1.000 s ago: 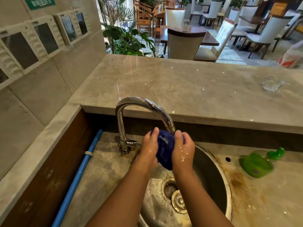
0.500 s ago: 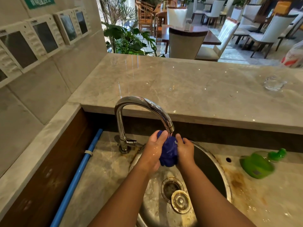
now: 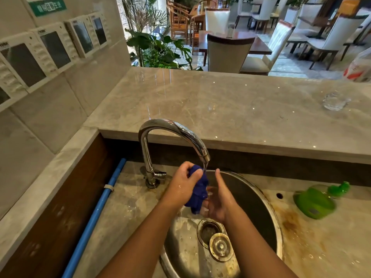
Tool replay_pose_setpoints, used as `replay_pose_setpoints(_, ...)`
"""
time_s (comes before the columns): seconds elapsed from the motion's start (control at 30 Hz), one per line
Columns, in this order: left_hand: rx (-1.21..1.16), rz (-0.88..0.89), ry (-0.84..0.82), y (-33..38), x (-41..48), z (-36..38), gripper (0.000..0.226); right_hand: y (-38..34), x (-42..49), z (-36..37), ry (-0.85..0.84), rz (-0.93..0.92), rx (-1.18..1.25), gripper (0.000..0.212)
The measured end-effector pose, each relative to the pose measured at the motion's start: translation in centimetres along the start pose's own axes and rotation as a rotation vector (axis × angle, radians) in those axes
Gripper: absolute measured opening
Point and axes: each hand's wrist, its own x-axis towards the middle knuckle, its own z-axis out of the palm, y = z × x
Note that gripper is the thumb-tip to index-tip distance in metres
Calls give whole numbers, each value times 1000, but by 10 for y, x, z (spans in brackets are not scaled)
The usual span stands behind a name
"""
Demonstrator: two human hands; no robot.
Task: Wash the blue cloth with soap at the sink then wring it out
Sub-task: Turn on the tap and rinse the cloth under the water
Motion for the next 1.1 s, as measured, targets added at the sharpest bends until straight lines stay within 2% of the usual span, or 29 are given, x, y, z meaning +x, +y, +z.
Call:
replay_pose_setpoints(0.13, 60, 38, -44, 3, -4, 9, 9, 11, -1, -5, -210, -11, 246, 66)
replay_pose_setpoints(0.23, -83, -24, -24, 1, -5, 4, 14, 13, -6, -7, -232, -77, 285, 58)
replay_pose_setpoints(0.33, -195, -103, 51, -1, 2, -5, 20, 7, -11, -9, -188, -156, 216, 50)
replay_pose_setpoints(0.47, -155, -142, 42, -3, 12, -20, 18, -16, -21, -10, -103, -271, -19, 32)
replay_pose_setpoints(0.6, 50, -103, 11, -3, 8, -20, 14, -30, -23, -2, 178, -405, -364, 32)
replay_pose_setpoints(0.67, -164, -155, -22, -3, 0, -16, 19, -32, -23, -2, 223, -519, -393, 27)
replay_pose_setpoints(0.77, -696, -440, -137, 2, -13, -9, 37, -31, -27, -1, 110, -588, -350, 32)
replay_pose_setpoints(0.87, -798, -559, -173, -1, -16, 1, 51, -28, -27, 4, 75, -622, -354, 36)
replay_pose_setpoints(1.0, -886, -595, -123, -4, -12, 9, 39, -25, -21, 3, 193, -690, -449, 32)
replay_pose_setpoints(1.1, -846, -572, -98, -8, -6, 6, 33, -20, -18, -3, 171, -615, -410, 39)
